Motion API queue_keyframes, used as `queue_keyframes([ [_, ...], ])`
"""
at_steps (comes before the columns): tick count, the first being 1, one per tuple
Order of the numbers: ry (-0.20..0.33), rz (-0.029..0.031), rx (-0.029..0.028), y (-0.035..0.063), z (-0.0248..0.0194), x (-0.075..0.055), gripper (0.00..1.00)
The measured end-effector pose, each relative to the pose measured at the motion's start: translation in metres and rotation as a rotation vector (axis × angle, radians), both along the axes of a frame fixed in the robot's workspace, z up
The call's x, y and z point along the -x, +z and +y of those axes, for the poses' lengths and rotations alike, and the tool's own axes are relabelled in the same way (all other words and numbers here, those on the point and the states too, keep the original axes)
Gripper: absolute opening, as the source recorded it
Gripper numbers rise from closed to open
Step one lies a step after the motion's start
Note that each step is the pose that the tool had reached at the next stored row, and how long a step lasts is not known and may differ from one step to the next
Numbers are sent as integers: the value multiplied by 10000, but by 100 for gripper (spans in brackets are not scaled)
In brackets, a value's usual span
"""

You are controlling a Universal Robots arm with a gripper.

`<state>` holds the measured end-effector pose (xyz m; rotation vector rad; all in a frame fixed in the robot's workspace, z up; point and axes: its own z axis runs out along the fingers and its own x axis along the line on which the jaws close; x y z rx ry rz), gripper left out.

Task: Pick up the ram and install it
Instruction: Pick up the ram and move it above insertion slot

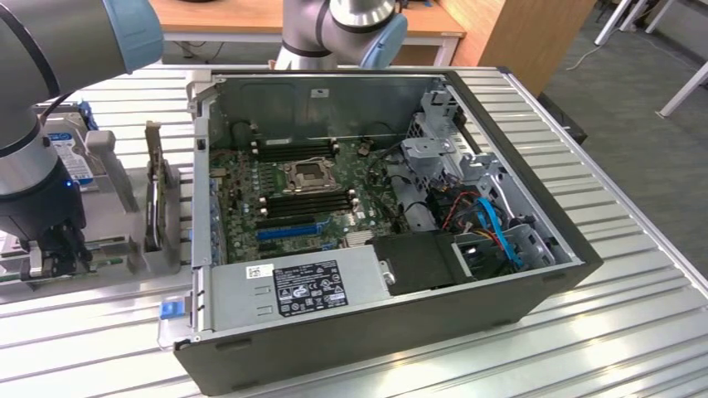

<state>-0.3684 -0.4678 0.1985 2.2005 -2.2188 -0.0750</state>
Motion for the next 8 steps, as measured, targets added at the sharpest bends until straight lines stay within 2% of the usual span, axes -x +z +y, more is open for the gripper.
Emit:
queue_keyframes([
  [8,0,0,0,19,0,0,22],
])
